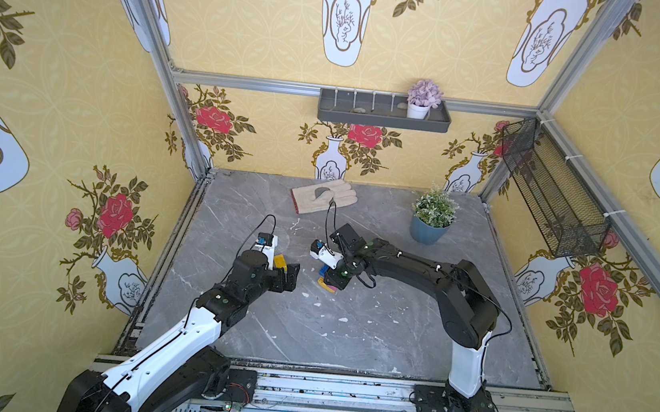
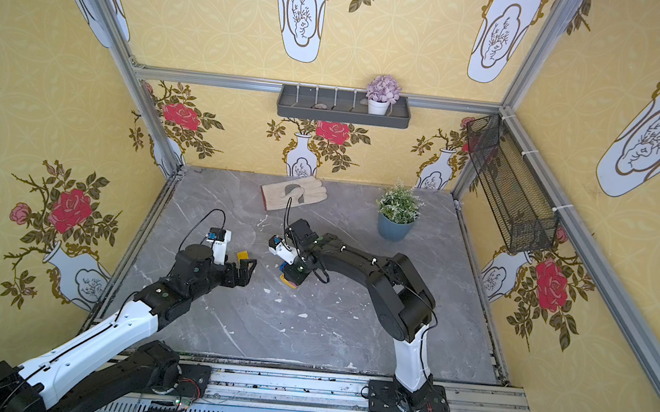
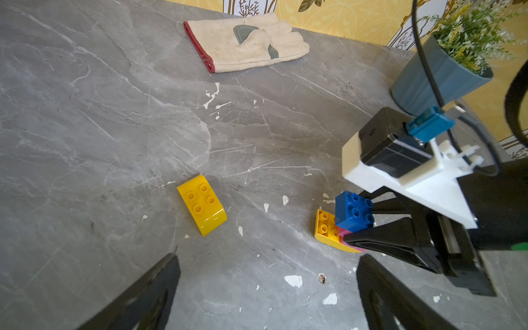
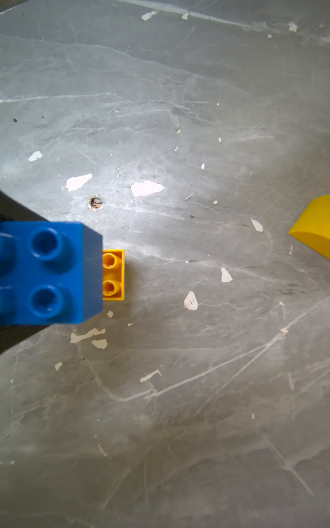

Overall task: Assemble the letter s with lego
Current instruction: Assemble the lego brick with the lego brick.

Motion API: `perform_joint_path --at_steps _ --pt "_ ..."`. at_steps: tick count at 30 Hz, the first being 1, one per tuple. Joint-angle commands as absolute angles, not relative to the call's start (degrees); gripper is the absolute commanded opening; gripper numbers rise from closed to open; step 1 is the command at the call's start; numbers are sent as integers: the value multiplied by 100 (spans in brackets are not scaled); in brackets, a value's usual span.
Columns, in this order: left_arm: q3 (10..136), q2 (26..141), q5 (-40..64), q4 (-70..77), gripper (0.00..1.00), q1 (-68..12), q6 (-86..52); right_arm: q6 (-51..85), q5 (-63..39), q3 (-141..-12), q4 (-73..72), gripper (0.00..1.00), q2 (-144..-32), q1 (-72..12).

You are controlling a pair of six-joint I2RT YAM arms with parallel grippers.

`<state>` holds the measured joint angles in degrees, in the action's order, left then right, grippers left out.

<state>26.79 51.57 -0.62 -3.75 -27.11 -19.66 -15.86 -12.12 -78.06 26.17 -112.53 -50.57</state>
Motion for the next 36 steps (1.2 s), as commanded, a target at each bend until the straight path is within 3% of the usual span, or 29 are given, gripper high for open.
perform_joint_path --at_steps 1,16,21,31,36 --pt "2663 5184 -96 -343 99 -2707 -1907 -1429 -1010 -7623 2867 11 -11347 -5060" --pt "2689 5229 -120 -371 99 -2705 -1887 -1173 -1004 -7167 2390 11 -11190 -5040" --pt "2694 5238 -145 -378 99 -2707 -1888 -1180 -881 -7179 2434 17 -11076 -5041" --pt "2689 5238 -202 -396 99 -2708 -1891 -1185 -672 -7239 2436 44 -10910 -5051" --pt "2689 5282 -228 -379 99 -2708 -1883 -1181 -547 -7278 2430 52 -10836 -5083"
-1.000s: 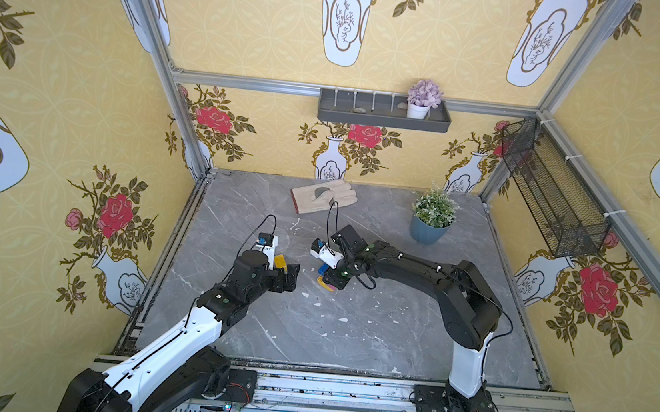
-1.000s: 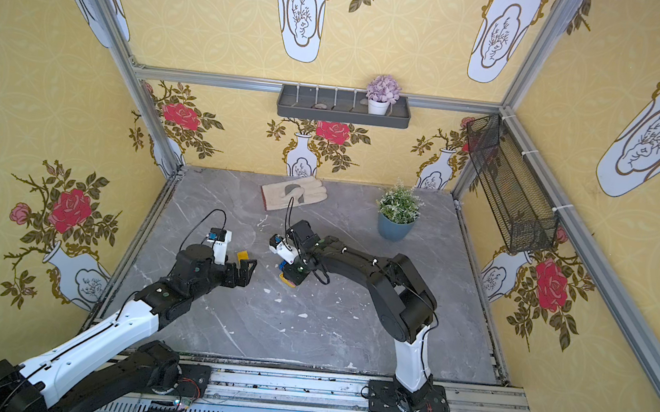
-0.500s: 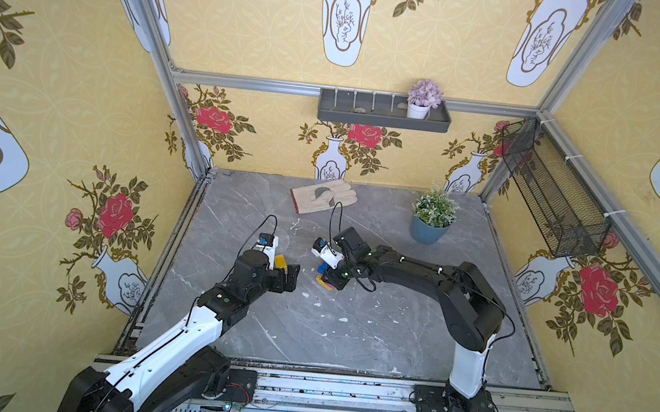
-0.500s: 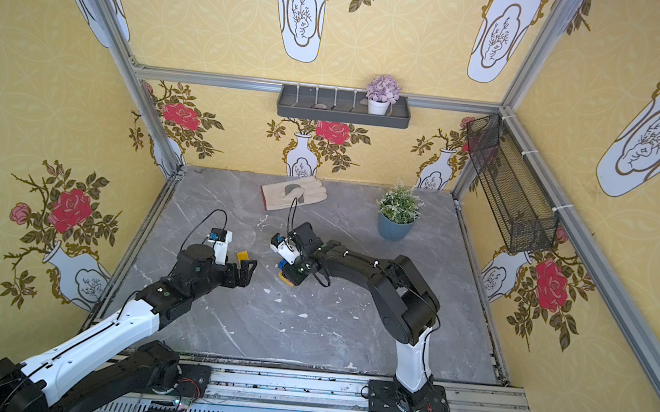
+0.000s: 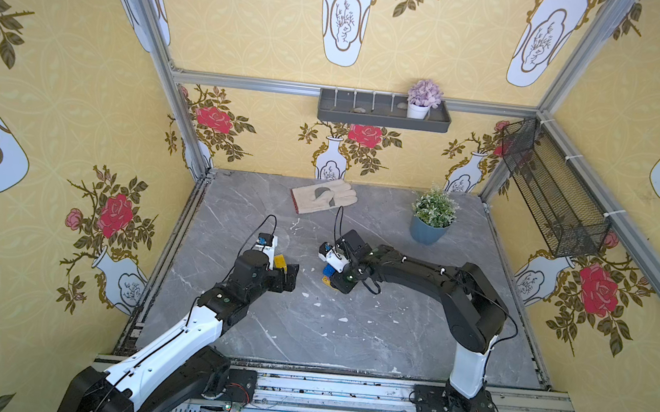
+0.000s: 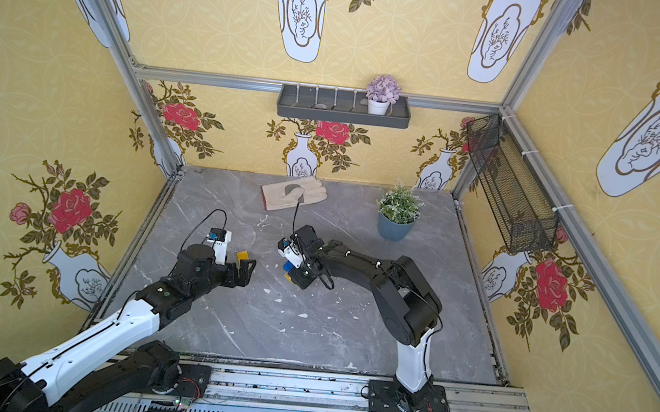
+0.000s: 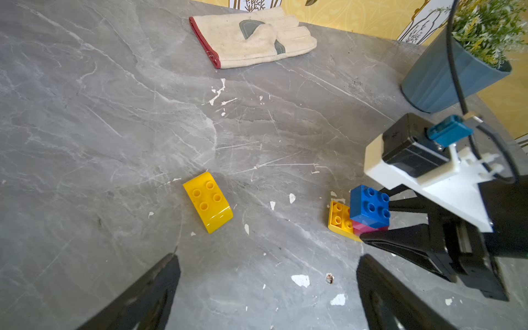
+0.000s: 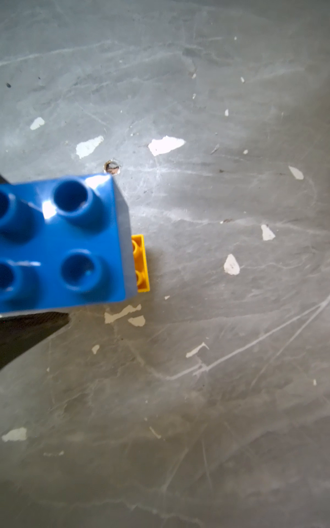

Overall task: Assemble the letter s with lego
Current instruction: Assemble the lego brick with the lego brick.

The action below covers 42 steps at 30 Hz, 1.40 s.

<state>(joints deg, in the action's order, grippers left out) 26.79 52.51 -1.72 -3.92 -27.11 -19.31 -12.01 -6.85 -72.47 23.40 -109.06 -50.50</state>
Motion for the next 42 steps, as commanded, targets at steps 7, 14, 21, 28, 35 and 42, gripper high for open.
perform_joint_path --at_steps 7,14,21,28,35,42 --pt "2698 5327 -227 -369 99 -2707 -1876 -1167 -468 -7352 2487 57 -10674 -5145" --pt "2689 5266 -264 -379 99 -2711 -1889 -863 -632 -6998 2475 60 -9816 -5044" --pt "2637 5331 -151 -218 99 -2711 -1917 521 -1836 -6311 2121 76 -8676 -4102" --pt "2649 5491 8 -150 99 -2707 -1925 1861 -2829 -6099 2047 76 -8993 -3721" --pt "2672 5546 57 -154 99 -2714 -1934 2741 -3418 -5861 1565 76 -9517 -3657" --pt "2685 5556 79 -158 99 -2707 -1925 2875 -3453 -6146 1415 76 -10092 -3719"
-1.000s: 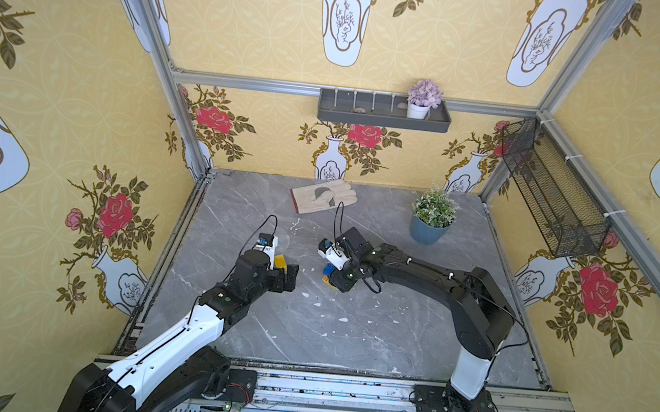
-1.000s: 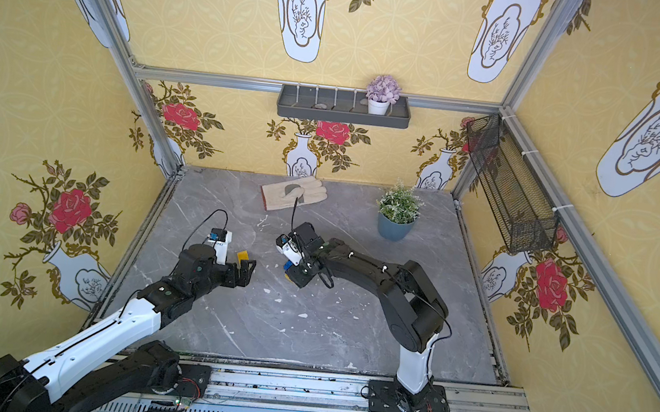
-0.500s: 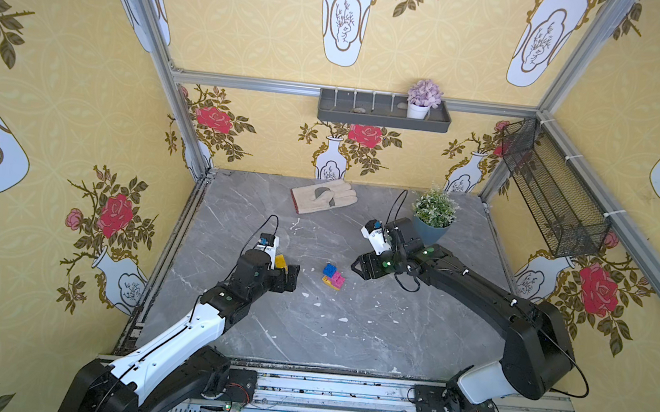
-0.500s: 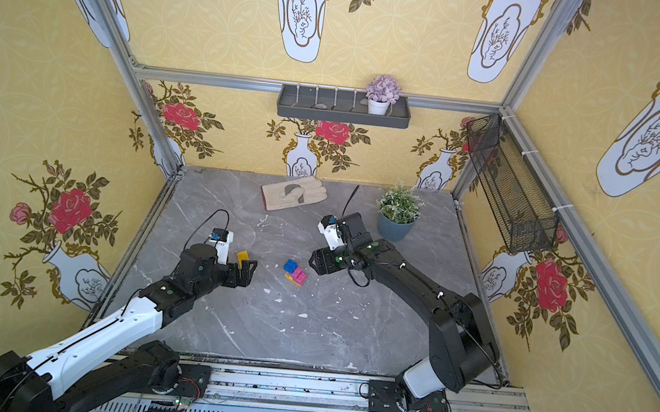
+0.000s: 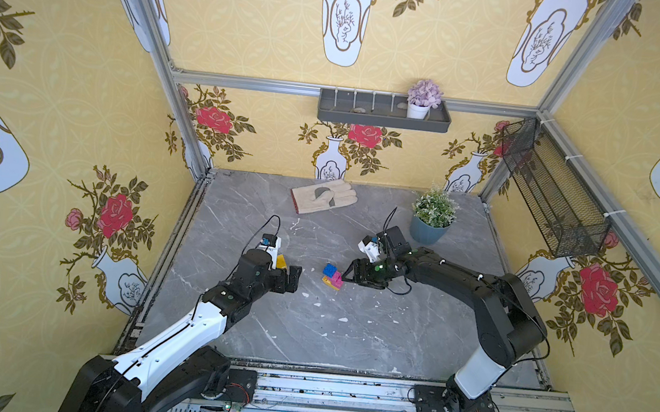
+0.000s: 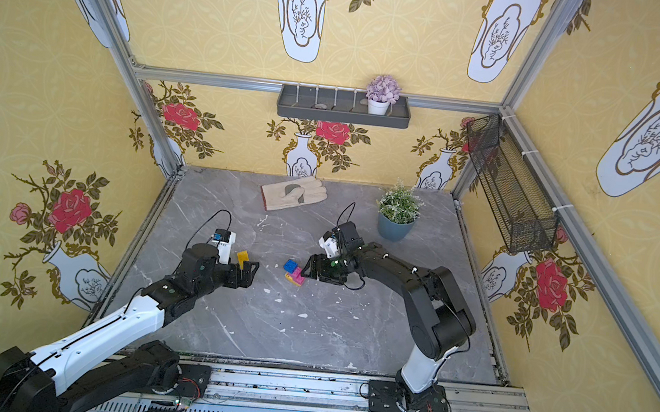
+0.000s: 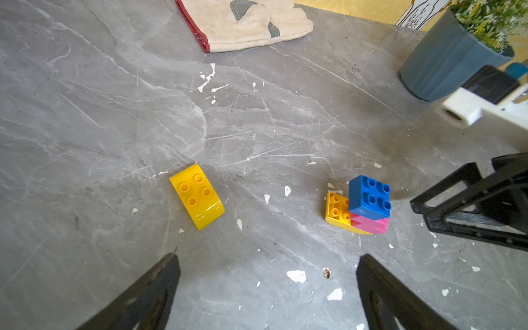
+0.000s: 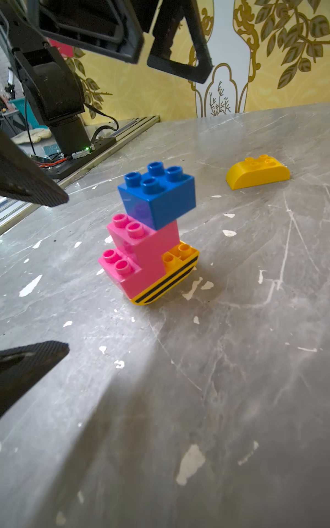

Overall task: Assemble the letter s with lego
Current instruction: Assemble the lego brick with the lego brick.

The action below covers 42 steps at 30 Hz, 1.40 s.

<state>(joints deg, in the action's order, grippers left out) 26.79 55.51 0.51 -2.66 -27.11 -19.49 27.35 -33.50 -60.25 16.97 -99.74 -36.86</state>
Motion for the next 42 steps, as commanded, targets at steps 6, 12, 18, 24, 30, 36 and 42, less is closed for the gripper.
perform_joint_path --at_steps 6,12,18,24,30,36,42 --pt "2689 5563 63 -171 99 -2707 -1900 2927 -3419 -6293 1302 76 -10377 -3710" --pt "2716 5585 58 -176 99 -2711 -1848 2857 -3338 -6392 1386 76 -10534 -3709" --pt "2733 5617 45 -196 99 -2700 -1811 2836 -3287 -6418 1397 75 -10681 -3720" --pt "2742 5647 45 -202 99 -2698 -1794 2794 -3212 -6422 1440 72 -10758 -3743" --pt "2751 5651 42 -203 99 -2698 -1788 2656 -3068 -6427 1581 66 -10802 -3792" --pt "2751 5660 36 -207 99 -2698 -1793 2665 -3034 -6286 1494 64 -10767 -3789" --pt "2750 5660 20 -211 99 -2698 -1794 2648 -2996 -6222 1428 65 -10676 -3788"
